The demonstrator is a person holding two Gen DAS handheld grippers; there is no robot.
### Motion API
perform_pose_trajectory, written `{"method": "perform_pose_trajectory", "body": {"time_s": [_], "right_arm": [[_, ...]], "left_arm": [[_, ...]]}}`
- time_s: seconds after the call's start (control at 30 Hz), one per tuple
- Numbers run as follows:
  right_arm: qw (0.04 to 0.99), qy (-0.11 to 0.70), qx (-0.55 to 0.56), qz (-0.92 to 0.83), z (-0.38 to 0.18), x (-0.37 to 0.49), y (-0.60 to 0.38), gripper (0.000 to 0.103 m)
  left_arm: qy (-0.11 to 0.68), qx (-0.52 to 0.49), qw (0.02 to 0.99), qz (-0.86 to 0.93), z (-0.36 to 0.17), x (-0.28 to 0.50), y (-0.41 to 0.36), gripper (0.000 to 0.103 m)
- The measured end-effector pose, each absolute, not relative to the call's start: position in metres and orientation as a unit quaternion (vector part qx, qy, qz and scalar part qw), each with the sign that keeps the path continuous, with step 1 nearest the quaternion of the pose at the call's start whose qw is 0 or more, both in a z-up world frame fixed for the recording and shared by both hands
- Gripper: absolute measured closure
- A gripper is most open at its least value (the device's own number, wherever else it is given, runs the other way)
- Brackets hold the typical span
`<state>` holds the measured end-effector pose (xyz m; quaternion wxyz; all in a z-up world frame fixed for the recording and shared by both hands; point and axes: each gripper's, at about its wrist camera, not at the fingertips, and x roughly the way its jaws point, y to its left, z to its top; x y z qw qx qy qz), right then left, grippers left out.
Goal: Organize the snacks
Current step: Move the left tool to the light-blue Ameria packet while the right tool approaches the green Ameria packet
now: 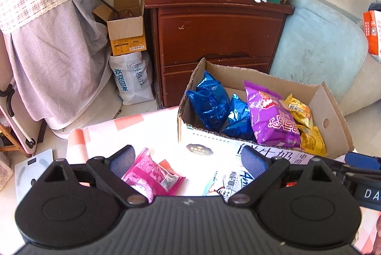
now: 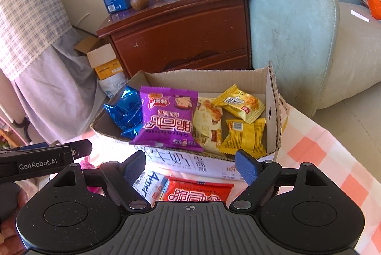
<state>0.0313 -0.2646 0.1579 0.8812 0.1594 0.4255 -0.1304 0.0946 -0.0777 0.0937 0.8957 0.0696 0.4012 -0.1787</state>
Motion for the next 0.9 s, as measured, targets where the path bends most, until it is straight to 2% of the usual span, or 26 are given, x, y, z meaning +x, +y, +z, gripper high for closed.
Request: {"method": "perform_pose_trajectory", "body": {"time_s": [0.27,0.9], "right_arm": [[0.879,0.441,0.131,-0.124,0.154,0.015,-0.25,0.016],[0.84,0.506,0.163,-0.104,0.142,-0.018,-0.255,0.015]], "left_arm": [[0.42,0.099,0.887,-0.166,0.082,0.074,-0.061,0.006],[0.44,0.079,0.882,-0.152,0.066,0.047,-0.01,0.006]]}}
